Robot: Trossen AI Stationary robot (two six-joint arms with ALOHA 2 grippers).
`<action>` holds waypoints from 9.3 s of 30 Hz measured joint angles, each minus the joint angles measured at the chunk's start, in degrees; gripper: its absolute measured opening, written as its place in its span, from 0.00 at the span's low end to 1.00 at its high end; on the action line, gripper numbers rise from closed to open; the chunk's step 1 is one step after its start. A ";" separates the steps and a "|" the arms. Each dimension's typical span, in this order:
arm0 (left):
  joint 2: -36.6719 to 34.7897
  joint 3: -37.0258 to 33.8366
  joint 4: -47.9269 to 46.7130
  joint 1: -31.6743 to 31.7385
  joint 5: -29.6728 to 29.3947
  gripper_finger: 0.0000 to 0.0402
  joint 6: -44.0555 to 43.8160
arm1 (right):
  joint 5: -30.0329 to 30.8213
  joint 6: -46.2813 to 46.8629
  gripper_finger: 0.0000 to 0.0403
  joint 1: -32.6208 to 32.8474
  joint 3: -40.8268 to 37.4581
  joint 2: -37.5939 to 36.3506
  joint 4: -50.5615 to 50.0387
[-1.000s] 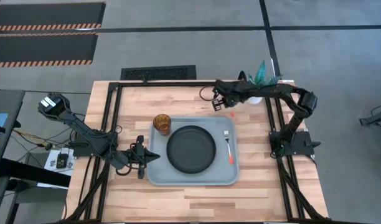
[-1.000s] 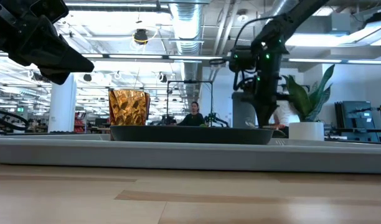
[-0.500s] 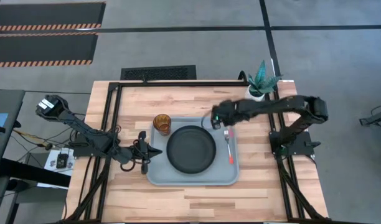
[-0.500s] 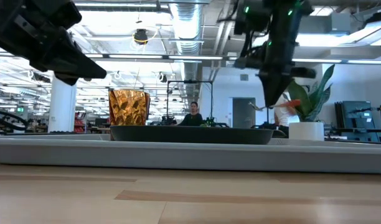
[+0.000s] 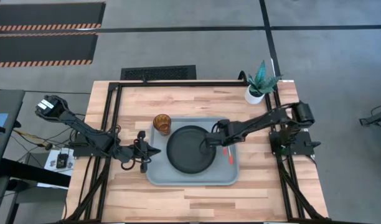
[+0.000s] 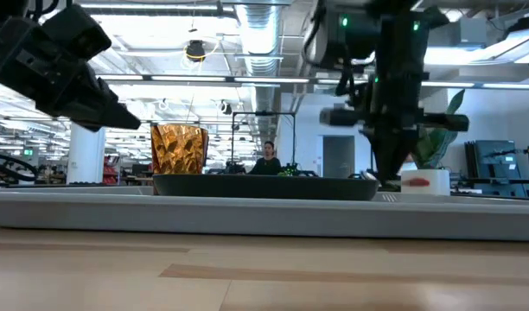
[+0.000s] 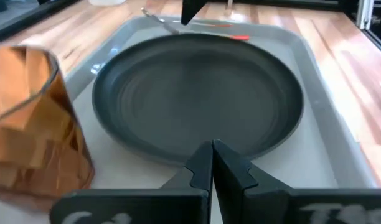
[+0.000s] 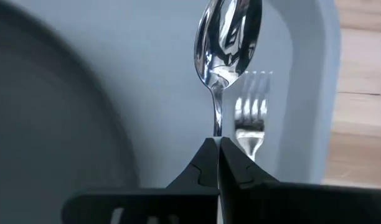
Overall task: Pick and place plate/cup/fork/spoon on tray
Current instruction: Put the orange spoon on the gray serving tray to the right of the black plate, then adjust the orange fork on the gray serving tray, then return to Home Position
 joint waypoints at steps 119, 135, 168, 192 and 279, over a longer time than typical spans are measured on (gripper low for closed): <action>0.04 -0.79 -0.48 -2.05 0.63 0.00 -2.71 | -4.83 -1.41 0.15 -2.98 -4.17 1.90 2.02; 0.04 -0.79 -1.56 -2.08 0.85 0.00 -3.71 | -3.65 0.42 0.15 -3.44 -4.22 1.95 0.47; 0.04 -0.79 -1.87 -2.08 0.79 0.00 -4.09 | -5.94 -9.01 0.15 -5.64 -4.22 0.53 3.09; 0.04 -0.79 -1.94 -2.08 2.11 0.00 -4.73 | 8.62 -22.15 0.02 2.86 -5.40 -9.20 2.49; -62.64 -9.64 -26.46 41.11 32.94 0.00 20.01 | -16.74 -98.98 0.01 -21.55 -63.95 -87.61 70.23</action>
